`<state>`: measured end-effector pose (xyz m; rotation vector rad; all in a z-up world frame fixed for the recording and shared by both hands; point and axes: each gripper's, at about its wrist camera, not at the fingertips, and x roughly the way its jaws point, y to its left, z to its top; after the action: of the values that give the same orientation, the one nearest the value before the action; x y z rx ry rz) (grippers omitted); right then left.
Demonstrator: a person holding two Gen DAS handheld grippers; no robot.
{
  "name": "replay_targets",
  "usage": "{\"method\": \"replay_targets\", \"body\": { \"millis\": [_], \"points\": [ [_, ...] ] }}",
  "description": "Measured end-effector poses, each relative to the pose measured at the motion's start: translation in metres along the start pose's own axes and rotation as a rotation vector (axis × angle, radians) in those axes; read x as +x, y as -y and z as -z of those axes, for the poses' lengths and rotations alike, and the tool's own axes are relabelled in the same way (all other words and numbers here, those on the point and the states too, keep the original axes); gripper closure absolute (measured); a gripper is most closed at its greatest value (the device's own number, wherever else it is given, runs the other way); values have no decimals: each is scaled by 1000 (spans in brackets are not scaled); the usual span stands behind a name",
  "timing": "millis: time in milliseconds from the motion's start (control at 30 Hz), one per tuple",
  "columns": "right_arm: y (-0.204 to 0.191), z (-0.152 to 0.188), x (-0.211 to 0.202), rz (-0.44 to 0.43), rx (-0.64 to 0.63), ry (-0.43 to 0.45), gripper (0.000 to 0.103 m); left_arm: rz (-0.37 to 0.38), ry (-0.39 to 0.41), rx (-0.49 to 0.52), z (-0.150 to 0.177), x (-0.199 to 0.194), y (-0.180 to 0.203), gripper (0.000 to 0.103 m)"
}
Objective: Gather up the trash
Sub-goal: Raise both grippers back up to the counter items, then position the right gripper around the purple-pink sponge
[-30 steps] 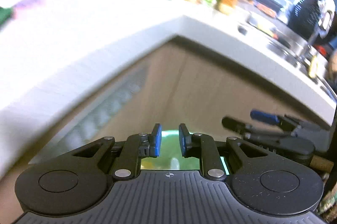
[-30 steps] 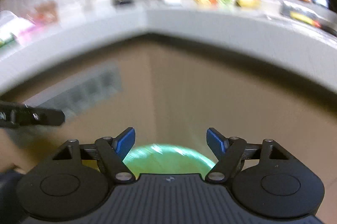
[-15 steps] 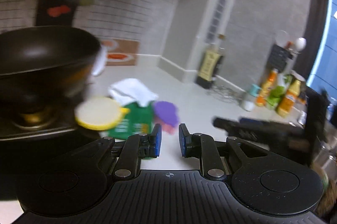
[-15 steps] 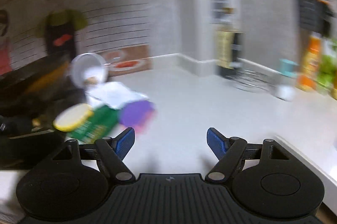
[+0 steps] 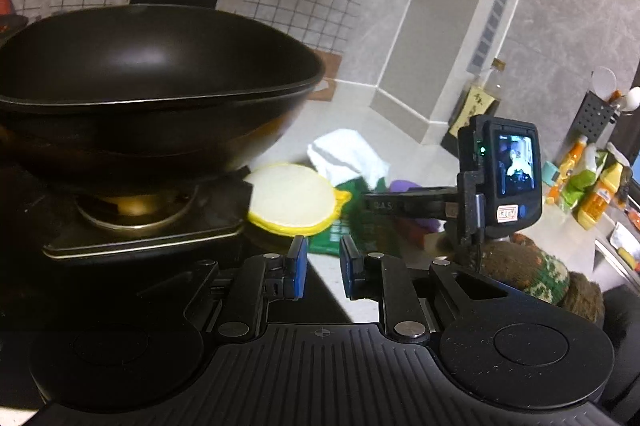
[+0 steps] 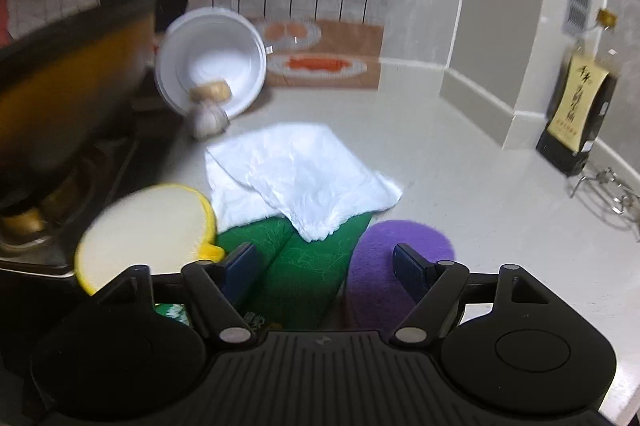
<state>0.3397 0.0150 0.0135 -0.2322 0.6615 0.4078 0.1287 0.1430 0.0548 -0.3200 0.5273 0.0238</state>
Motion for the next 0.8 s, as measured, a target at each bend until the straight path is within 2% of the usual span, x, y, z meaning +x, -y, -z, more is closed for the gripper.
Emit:
{"method": "replay_targets", "body": {
  "millis": [33, 67, 167, 367, 567, 700, 800],
  "points": [
    [-1, 3, -1, 21, -22, 13, 43, 2, -3, -2, 1, 1, -2, 83],
    [-4, 5, -1, 41, -57, 18, 53, 7, -8, -4, 2, 3, -4, 83],
    [-2, 9, -5, 56, -88, 17, 62, 20, -30, -2, 4, 13, -7, 83],
    [23, 24, -25, 78, -71, 0, 63, 50, -47, 1, 5, 27, 0, 83],
    [72, 44, -43, 139, 4, -8, 63, 66, -97, 50, 9, 38, 33, 83],
    [100, 48, -57, 54, 84, 15, 63, 18, -92, 82, 2, 46, 59, 83],
    [110, 50, -71, -25, 104, 41, 55, -23, -95, 95, 1, 51, 76, 83]
  ]
}}
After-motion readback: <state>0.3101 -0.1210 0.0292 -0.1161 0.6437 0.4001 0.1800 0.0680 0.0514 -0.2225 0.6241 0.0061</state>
